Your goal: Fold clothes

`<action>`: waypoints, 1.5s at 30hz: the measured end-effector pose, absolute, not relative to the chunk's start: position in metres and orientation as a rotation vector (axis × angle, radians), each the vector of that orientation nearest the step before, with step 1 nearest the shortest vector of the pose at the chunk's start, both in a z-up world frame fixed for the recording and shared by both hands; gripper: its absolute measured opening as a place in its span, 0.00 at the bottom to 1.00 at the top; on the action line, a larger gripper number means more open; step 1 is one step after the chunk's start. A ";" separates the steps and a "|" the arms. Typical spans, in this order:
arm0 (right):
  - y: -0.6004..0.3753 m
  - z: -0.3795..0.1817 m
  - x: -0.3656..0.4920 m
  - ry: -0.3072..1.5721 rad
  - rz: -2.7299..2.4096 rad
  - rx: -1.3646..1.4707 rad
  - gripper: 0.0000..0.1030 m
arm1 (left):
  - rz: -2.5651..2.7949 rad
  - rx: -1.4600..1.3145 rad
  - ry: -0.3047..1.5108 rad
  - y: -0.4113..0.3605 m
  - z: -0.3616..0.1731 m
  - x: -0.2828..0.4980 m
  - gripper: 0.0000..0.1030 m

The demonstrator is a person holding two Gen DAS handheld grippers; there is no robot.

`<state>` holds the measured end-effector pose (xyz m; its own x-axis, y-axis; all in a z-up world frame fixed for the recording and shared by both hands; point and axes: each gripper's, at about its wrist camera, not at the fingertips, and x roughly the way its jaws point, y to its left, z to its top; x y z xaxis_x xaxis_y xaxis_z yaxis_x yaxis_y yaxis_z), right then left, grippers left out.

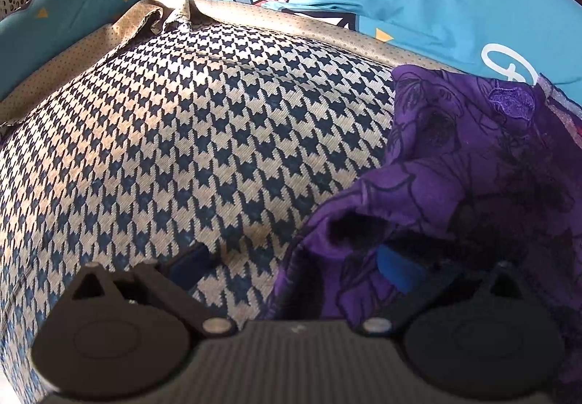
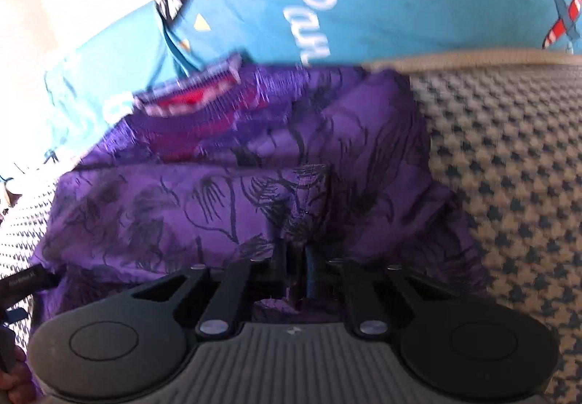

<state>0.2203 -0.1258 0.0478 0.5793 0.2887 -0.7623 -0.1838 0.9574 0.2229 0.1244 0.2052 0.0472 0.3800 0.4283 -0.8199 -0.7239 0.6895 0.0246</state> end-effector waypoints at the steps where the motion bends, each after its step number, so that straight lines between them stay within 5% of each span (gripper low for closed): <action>1: -0.127 0.046 0.222 0.921 0.275 0.133 0.11 | 0.755 -0.365 0.911 0.204 0.050 0.123 1.00; 17: -0.124 0.078 0.217 0.712 0.386 0.194 0.13 | 0.691 -0.340 0.806 0.188 0.071 0.136 1.00; 27: -0.118 0.036 0.239 0.865 0.327 0.254 0.11 | 0.683 -0.326 0.877 0.187 0.042 0.143 1.00; 45: -0.113 0.042 0.236 0.871 0.320 0.157 0.12 | 0.666 -0.263 0.898 0.179 0.038 0.145 1.00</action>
<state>0.2356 -0.1132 0.0416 0.6004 0.3383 -0.7246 -0.2110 0.9410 0.2645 0.1448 0.1793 0.0382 0.4406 0.4234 -0.7916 -0.6346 0.7706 0.0590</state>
